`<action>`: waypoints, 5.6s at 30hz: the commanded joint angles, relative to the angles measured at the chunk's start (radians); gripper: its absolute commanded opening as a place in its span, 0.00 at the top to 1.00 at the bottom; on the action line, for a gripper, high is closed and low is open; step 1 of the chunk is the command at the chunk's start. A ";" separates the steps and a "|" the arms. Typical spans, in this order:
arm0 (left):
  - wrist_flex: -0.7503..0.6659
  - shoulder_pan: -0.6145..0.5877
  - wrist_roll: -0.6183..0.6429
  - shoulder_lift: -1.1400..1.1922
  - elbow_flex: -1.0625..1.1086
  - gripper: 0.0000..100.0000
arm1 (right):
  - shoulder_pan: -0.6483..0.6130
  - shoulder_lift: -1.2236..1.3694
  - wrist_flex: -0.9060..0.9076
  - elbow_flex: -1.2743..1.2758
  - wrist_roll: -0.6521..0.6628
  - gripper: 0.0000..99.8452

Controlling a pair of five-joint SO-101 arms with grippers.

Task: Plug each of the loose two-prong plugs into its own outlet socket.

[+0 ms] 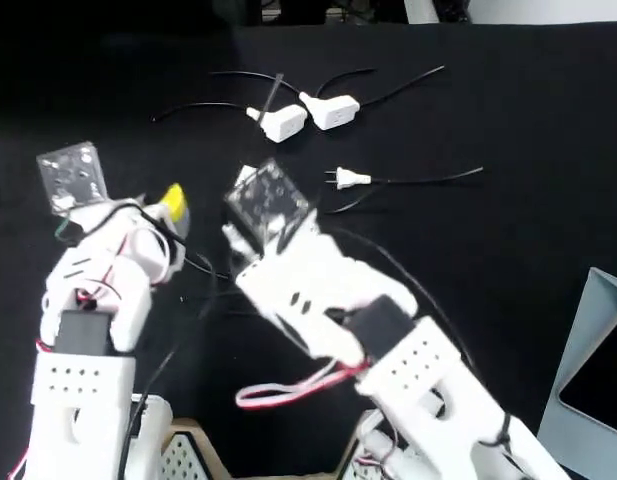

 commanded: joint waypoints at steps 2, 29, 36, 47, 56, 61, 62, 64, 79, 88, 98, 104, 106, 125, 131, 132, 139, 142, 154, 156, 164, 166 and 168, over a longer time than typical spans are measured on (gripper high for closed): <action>-0.043 0.087 0.002 -0.086 0.044 0.83 | -0.066 -0.091 -0.028 0.027 0.003 0.99; 0.149 0.306 -0.296 -0.586 0.245 0.83 | -0.077 -0.108 -0.020 0.065 -0.046 0.99; 0.149 0.122 -0.282 -0.583 0.236 0.83 | 0.158 -0.108 0.023 0.056 -0.048 0.99; 0.170 0.223 -0.431 -0.069 0.042 0.74 | 0.546 -0.101 0.023 0.019 -0.048 0.99; 0.161 0.449 -0.683 0.482 -0.228 0.73 | 0.706 -0.101 0.014 0.013 -0.038 0.99; 0.075 0.535 -0.784 0.680 -0.298 0.73 | 0.792 -0.102 0.015 -0.010 -0.038 0.99; 0.041 0.544 -0.790 0.712 -0.303 0.73 | 0.802 -0.102 0.015 -0.010 -0.038 0.99; -0.021 0.570 -0.804 0.769 -0.305 0.73 | 0.813 -0.102 0.015 -0.010 -0.038 0.99; -0.256 0.618 -0.812 1.057 -0.401 0.73 | 0.812 -0.102 0.020 -0.005 -0.038 0.99; -0.256 0.610 -0.810 1.163 -0.460 0.76 | 0.810 -0.102 0.015 0.013 -0.038 0.99; -0.247 0.503 -0.810 1.160 -0.456 0.94 | 0.810 -0.102 0.015 0.013 -0.038 0.99; -0.129 0.381 -0.810 1.128 -0.449 0.93 | 0.764 -0.101 0.021 0.016 -0.038 0.99; -0.058 0.361 -0.809 1.097 -0.450 0.93 | 0.747 -0.101 0.023 0.016 -0.038 0.99; 0.141 0.110 -0.563 0.453 -0.173 0.71 | 0.520 0.214 0.015 -0.101 0.002 0.99; 0.140 -0.107 -0.512 0.244 0.013 0.71 | 0.411 0.343 0.014 -0.185 0.075 0.99; 0.140 -0.136 -0.511 0.218 0.041 0.71 | 0.394 0.369 0.014 -0.196 0.075 0.99; 0.011 -0.231 -0.512 0.107 0.257 0.71 | 0.302 0.547 -0.078 -0.206 0.219 0.99; -0.048 -0.236 -0.514 0.092 0.326 0.71 | 0.292 0.593 -0.107 -0.205 0.256 0.99; -0.057 -0.237 -0.514 0.089 0.357 0.71 | 0.229 0.613 -0.117 -0.193 0.256 0.99; -0.057 -0.237 -0.514 0.089 0.357 0.71 | 0.232 0.613 -0.137 -0.183 0.258 0.99; -0.057 -0.239 -0.514 0.092 0.357 0.71 | 0.235 0.613 -0.224 -0.116 0.259 0.99; -0.057 -0.239 -0.514 0.092 0.357 0.71 | 0.247 0.613 -0.224 -0.116 0.259 0.99; -0.057 -0.239 -0.514 0.092 0.357 0.71 | 0.261 0.615 -0.224 -0.117 0.259 0.99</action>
